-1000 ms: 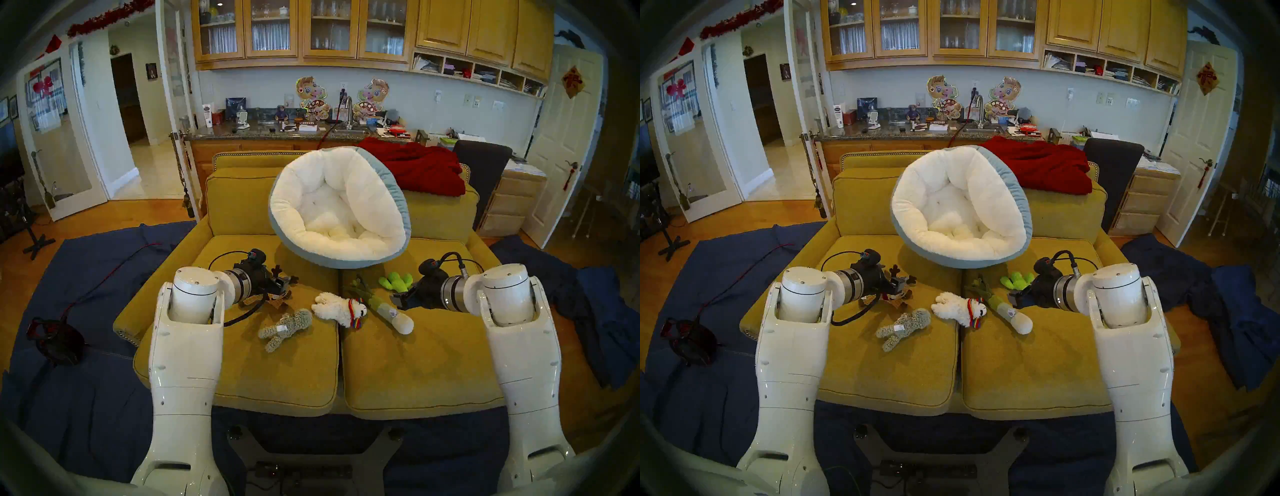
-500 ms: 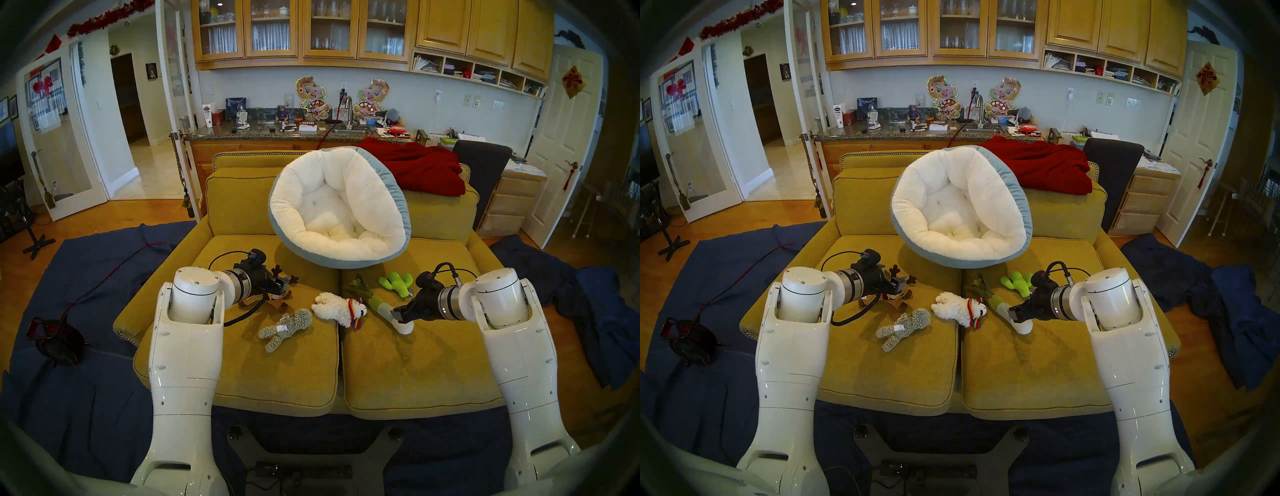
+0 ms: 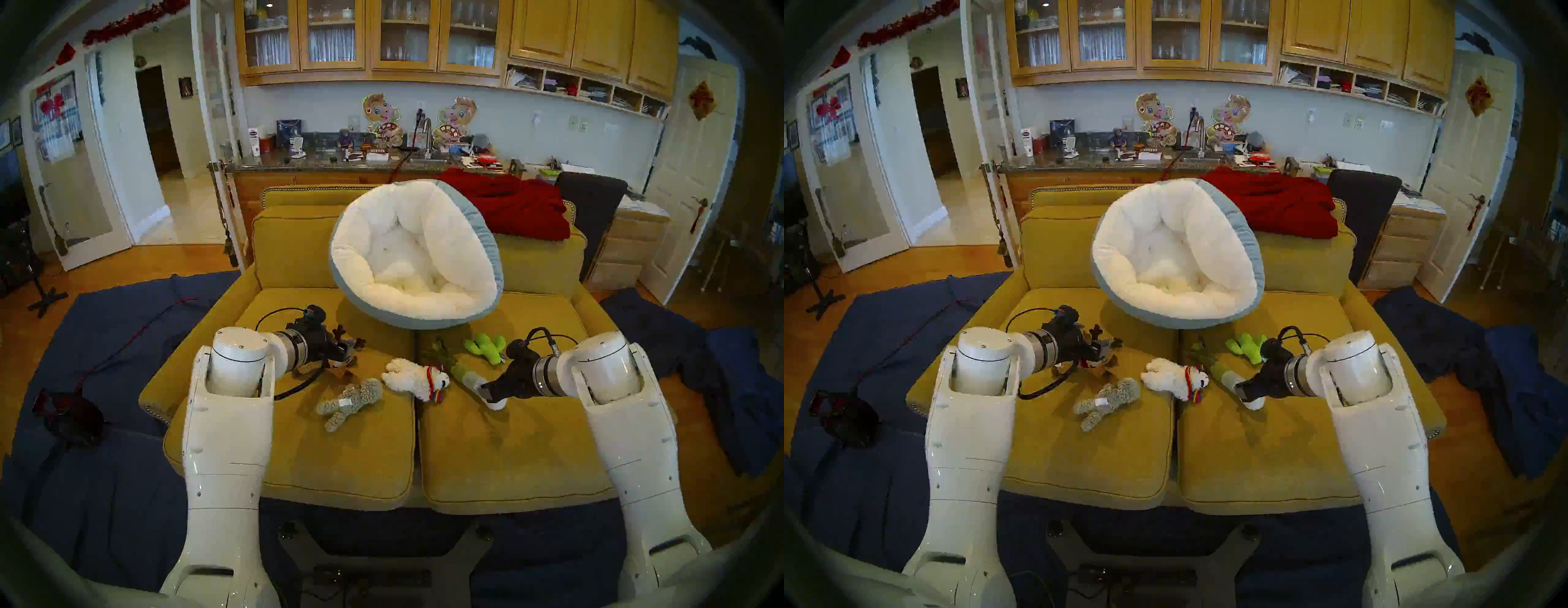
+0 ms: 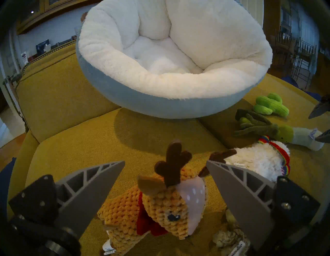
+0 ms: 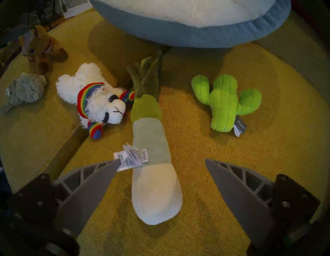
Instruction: Put toys into dog bed
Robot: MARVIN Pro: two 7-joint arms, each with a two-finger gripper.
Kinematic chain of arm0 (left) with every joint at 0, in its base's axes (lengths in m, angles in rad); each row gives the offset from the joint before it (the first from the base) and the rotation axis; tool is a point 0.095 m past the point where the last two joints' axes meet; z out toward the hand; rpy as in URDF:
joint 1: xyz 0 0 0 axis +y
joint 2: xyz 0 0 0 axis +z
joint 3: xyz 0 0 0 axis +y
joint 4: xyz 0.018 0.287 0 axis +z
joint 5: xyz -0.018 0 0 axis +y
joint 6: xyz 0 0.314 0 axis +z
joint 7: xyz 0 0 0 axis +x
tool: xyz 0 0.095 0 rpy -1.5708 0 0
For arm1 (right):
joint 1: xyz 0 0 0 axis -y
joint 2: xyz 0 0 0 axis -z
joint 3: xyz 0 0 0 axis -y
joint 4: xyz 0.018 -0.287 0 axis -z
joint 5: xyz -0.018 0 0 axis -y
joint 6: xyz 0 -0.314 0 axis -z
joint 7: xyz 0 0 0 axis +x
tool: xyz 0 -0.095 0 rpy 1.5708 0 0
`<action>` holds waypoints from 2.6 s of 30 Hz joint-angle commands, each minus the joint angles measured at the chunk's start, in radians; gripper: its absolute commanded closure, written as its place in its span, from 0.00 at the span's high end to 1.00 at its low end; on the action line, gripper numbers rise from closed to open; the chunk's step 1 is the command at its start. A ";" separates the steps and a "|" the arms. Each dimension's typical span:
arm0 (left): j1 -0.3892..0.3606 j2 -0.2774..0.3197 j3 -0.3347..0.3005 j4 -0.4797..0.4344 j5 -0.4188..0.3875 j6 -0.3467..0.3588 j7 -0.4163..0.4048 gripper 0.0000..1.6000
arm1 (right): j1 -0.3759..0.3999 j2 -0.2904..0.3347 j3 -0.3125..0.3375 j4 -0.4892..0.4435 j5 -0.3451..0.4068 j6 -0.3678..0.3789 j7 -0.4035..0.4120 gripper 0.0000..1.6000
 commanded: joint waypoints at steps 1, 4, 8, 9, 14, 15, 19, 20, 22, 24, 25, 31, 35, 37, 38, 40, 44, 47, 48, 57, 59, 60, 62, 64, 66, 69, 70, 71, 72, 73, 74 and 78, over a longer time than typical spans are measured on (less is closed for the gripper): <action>-0.030 0.000 0.001 -0.028 -0.003 -0.002 0.000 1.00 | 0.019 0.006 -0.001 -0.005 0.000 -0.008 0.003 1.00; -0.030 0.000 0.001 -0.028 -0.003 -0.002 0.000 1.00 | 0.018 0.004 -0.002 0.004 -0.001 -0.015 0.003 1.00; -0.030 0.000 0.001 -0.028 -0.003 -0.002 0.000 1.00 | 0.019 -0.003 -0.002 0.019 -0.004 -0.033 -0.002 1.00; -0.030 0.000 0.001 -0.028 -0.003 -0.002 0.000 1.00 | 0.020 -0.005 -0.002 0.024 -0.005 -0.037 -0.004 1.00; -0.030 0.000 0.001 -0.028 -0.003 -0.002 0.000 1.00 | 0.020 -0.013 -0.003 0.040 -0.011 -0.055 -0.012 1.00; -0.030 0.000 0.001 -0.028 -0.003 -0.002 0.000 1.00 | 0.020 -0.013 -0.004 0.042 -0.012 -0.058 -0.013 1.00; -0.030 0.000 0.001 -0.028 -0.003 -0.002 0.000 1.00 | 0.017 -0.017 -0.002 0.050 -0.014 -0.070 -0.022 0.84; -0.030 0.000 0.001 -0.028 -0.003 -0.002 0.000 1.00 | 0.016 -0.019 -0.001 0.050 -0.014 -0.072 -0.024 0.75; -0.030 0.000 0.001 -0.028 -0.004 -0.002 0.000 1.00 | 0.012 -0.022 0.001 0.048 -0.015 -0.075 -0.030 0.44; -0.030 0.000 0.001 -0.028 -0.004 -0.002 0.000 1.00 | 0.007 -0.026 0.004 0.045 -0.016 -0.082 -0.036 0.20; -0.030 0.000 0.001 -0.028 -0.004 -0.002 0.000 1.00 | 0.005 -0.027 0.005 0.044 -0.016 -0.085 -0.038 0.01; -0.030 0.000 0.001 -0.027 -0.004 -0.002 0.001 1.00 | -0.009 -0.028 0.023 0.012 -0.011 -0.099 -0.046 0.00; -0.030 0.000 0.001 -0.027 -0.004 -0.003 0.001 1.00 | -0.015 -0.015 0.050 -0.033 -0.001 -0.101 -0.035 0.00; -0.030 0.000 0.001 -0.027 -0.004 -0.003 0.001 1.00 | -0.013 -0.009 0.067 -0.050 0.004 -0.099 -0.033 0.00; -0.030 0.000 0.001 -0.026 -0.004 -0.003 0.001 1.00 | -0.010 -0.006 0.078 -0.057 0.008 -0.098 -0.034 0.00; -0.030 0.000 0.001 -0.026 -0.004 -0.003 0.001 1.00 | -0.007 0.001 0.095 -0.071 0.015 -0.097 -0.031 0.00; -0.030 0.000 0.001 -0.026 -0.004 -0.004 0.001 1.00 | -0.001 0.013 0.128 -0.096 0.028 -0.096 -0.021 0.00; -0.030 0.000 0.001 -0.026 -0.004 -0.004 0.001 1.00 | 0.011 0.015 0.148 -0.109 0.038 -0.093 -0.013 0.00; -0.030 0.000 0.001 -0.026 -0.004 -0.004 0.001 1.00 | 0.018 0.013 0.153 -0.110 0.041 -0.094 -0.011 0.00; -0.030 0.000 0.001 -0.025 -0.004 -0.004 0.002 1.00 | 0.111 -0.001 0.150 -0.118 0.054 -0.092 -0.006 0.00; -0.030 0.000 0.001 -0.025 -0.004 -0.004 0.002 1.00 | 0.116 -0.003 0.148 -0.133 0.062 -0.093 -0.012 0.00; -0.030 0.000 0.001 -0.025 -0.004 -0.004 0.002 1.00 | 0.140 -0.006 0.142 -0.123 0.059 -0.089 -0.008 0.00; -0.030 0.000 0.001 -0.025 -0.004 -0.004 0.002 1.00 | 0.146 -0.008 0.138 -0.135 0.067 -0.089 -0.014 0.00; -0.030 0.000 0.001 -0.025 -0.004 -0.004 0.002 1.00 | 0.162 -0.012 0.132 -0.138 0.070 -0.087 -0.019 0.00; -0.030 0.000 0.001 -0.025 -0.004 -0.004 0.002 1.00 | 0.170 -0.013 0.129 -0.146 0.075 -0.087 -0.029 0.00; -0.029 0.000 0.001 -0.024 -0.004 -0.004 0.002 1.00 | 0.190 -0.016 0.124 -0.149 0.080 -0.085 -0.045 0.00; -0.029 0.000 0.001 -0.024 -0.004 -0.004 0.002 1.00 | 0.191 -0.016 0.124 -0.152 0.083 -0.086 -0.051 0.00; -0.029 0.000 0.001 -0.024 -0.004 -0.004 0.002 1.00 | 0.202 -0.017 0.122 -0.149 0.083 -0.085 -0.055 0.00; -0.029 0.000 0.001 -0.024 -0.004 -0.004 0.002 1.00 | 0.223 -0.019 0.118 -0.138 0.082 -0.082 -0.055 0.00; -0.029 0.000 0.001 -0.024 -0.004 -0.004 0.002 1.00 | 0.210 -0.018 0.122 -0.154 0.090 -0.085 -0.065 0.00; -0.029 0.000 0.001 -0.024 -0.004 -0.004 0.002 1.00 | 0.226 -0.019 0.118 -0.146 0.089 -0.082 -0.064 0.00; -0.030 0.001 0.001 -0.025 -0.004 -0.004 0.002 1.00 | 0.255 -0.026 0.107 -0.137 0.098 -0.073 -0.076 0.00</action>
